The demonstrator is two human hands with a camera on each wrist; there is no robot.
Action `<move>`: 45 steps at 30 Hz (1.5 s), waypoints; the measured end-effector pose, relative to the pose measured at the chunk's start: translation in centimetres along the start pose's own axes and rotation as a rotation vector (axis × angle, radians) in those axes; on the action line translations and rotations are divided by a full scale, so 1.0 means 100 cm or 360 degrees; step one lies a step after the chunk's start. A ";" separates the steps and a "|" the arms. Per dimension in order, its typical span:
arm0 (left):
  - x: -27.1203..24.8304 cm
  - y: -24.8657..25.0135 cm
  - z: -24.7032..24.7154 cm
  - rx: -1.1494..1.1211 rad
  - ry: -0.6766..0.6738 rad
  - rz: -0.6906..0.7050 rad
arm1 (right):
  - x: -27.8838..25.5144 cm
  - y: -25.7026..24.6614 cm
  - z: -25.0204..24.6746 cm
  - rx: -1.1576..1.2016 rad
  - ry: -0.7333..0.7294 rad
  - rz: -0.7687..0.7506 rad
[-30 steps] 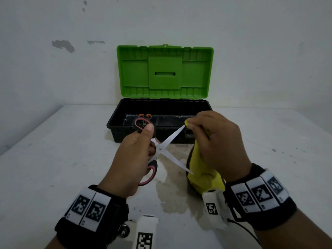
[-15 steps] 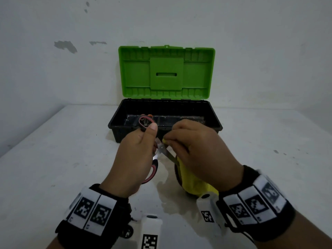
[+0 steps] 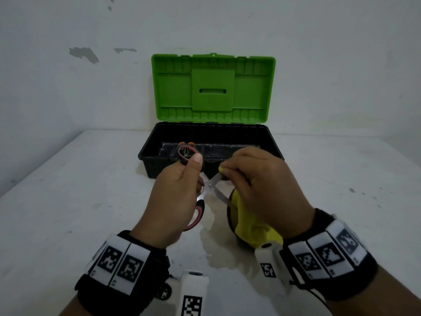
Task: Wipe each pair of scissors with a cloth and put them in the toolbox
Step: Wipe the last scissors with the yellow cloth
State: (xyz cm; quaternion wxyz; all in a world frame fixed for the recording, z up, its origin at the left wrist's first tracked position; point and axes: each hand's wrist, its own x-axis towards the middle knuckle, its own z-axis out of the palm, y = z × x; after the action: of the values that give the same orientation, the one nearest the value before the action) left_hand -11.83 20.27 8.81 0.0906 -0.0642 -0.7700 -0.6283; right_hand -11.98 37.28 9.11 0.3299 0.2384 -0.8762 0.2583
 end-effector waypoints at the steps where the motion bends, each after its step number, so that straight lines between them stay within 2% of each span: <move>1: 0.000 -0.001 0.001 0.0004 0.0004 -0.0002 | 0.001 0.005 -0.001 -0.0015 0.0031 0.0045; 4: 0.000 -0.001 0.004 -0.0014 0.0022 -0.0009 | 0.001 0.004 0.001 -0.0052 0.0098 0.0089; 9: 0.001 0.000 0.004 -0.0028 0.0015 -0.0046 | -0.009 -0.021 0.011 0.0013 -0.0010 -0.0061; 12: -0.003 0.002 0.003 -0.0096 -0.0010 -0.0103 | -0.009 -0.011 0.007 -0.0002 0.0054 -0.0085; 15: -0.004 0.002 0.002 -0.0109 -0.0002 -0.0152 | -0.005 0.008 0.001 -0.0039 0.0143 -0.0003; 20: -0.001 0.000 0.004 -0.0144 0.0015 -0.0300 | 0.003 0.031 -0.006 -0.0117 0.0138 0.0114; 23: 0.002 0.001 0.003 -0.0227 0.0022 -0.0456 | 0.004 0.032 -0.013 -0.0041 0.0306 0.0242; 25: 0.004 0.002 0.001 -0.0283 0.0033 -0.0526 | 0.002 0.021 -0.017 0.0072 0.0353 0.0238; 29: 0.004 0.004 0.001 -0.0355 -0.0020 -0.0577 | -0.005 -0.007 -0.012 0.0098 0.0051 -0.0119; 31: 0.002 0.007 0.001 -0.0346 -0.0033 -0.0584 | -0.007 -0.008 -0.004 0.0107 -0.0043 -0.0202; 34: 0.000 0.010 0.001 -0.0324 -0.0015 -0.0563 | -0.010 -0.002 0.003 0.0163 -0.0042 -0.0183; 39: -0.002 0.010 0.001 -0.0283 0.0027 -0.0492 | -0.009 0.007 0.004 0.0172 0.0111 -0.0074; 45: -0.003 0.010 0.003 -0.0217 -0.0010 -0.0463 | -0.018 0.002 0.003 0.0201 0.0048 -0.0099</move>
State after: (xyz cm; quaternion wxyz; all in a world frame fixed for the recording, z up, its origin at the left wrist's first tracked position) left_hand -11.30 20.74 9.62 -0.0082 0.0399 -0.7271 -0.6853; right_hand -11.03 37.66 7.62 0.3352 0.2818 -0.8453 0.3062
